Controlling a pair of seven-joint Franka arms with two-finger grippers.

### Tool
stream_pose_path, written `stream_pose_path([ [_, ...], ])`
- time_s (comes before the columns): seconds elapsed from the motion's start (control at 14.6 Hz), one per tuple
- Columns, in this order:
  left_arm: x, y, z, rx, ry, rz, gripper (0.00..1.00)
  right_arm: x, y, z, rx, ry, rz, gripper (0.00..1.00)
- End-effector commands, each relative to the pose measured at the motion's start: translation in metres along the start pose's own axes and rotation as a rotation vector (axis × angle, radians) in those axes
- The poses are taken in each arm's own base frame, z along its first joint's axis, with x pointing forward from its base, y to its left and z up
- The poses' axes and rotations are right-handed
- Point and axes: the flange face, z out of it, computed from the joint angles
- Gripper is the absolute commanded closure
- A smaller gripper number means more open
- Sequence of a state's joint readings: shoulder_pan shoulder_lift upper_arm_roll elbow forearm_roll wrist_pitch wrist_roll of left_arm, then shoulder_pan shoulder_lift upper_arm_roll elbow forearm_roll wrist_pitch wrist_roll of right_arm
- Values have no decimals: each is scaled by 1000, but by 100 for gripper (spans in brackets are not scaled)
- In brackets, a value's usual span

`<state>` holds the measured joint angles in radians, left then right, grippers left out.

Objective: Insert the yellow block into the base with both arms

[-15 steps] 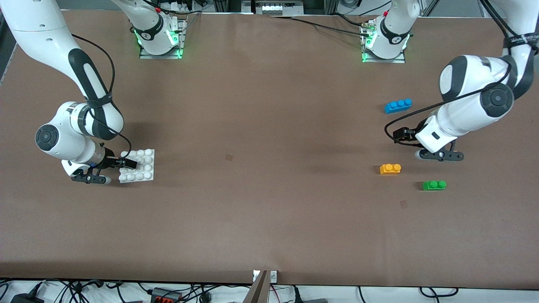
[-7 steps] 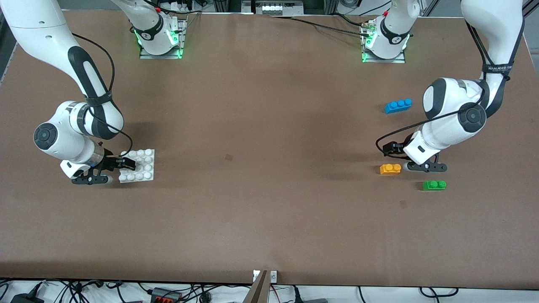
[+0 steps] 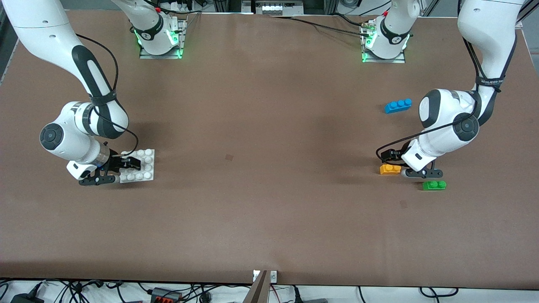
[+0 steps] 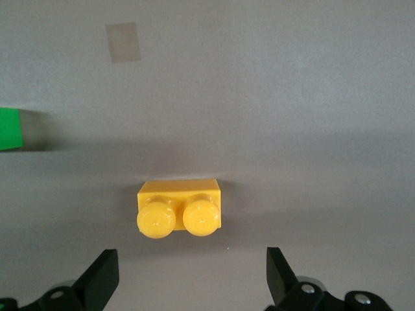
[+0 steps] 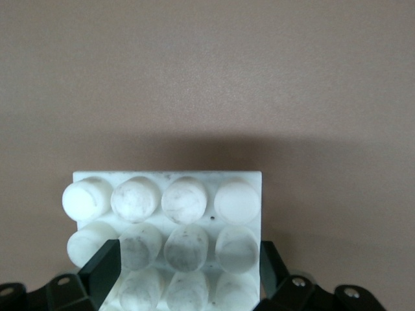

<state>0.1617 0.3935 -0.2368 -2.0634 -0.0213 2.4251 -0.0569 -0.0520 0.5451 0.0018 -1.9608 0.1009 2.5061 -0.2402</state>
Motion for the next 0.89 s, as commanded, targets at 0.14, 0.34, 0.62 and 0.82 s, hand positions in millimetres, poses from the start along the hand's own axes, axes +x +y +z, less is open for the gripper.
stream_pose_path([
  [0.14,12,-3,6,15,15,43,0,-5,2,13,19,-14,-31,6],
  [0.34,17,-9,14,44,27,61,0,-6,2,14,19,-15,-31,8],
  [0.62,19,-9,20,39,38,59,0,-8,1,21,22,-29,-32,16],
  [0.82,20,-10,29,33,48,53,0,-9,1,26,24,-40,-31,29],
])
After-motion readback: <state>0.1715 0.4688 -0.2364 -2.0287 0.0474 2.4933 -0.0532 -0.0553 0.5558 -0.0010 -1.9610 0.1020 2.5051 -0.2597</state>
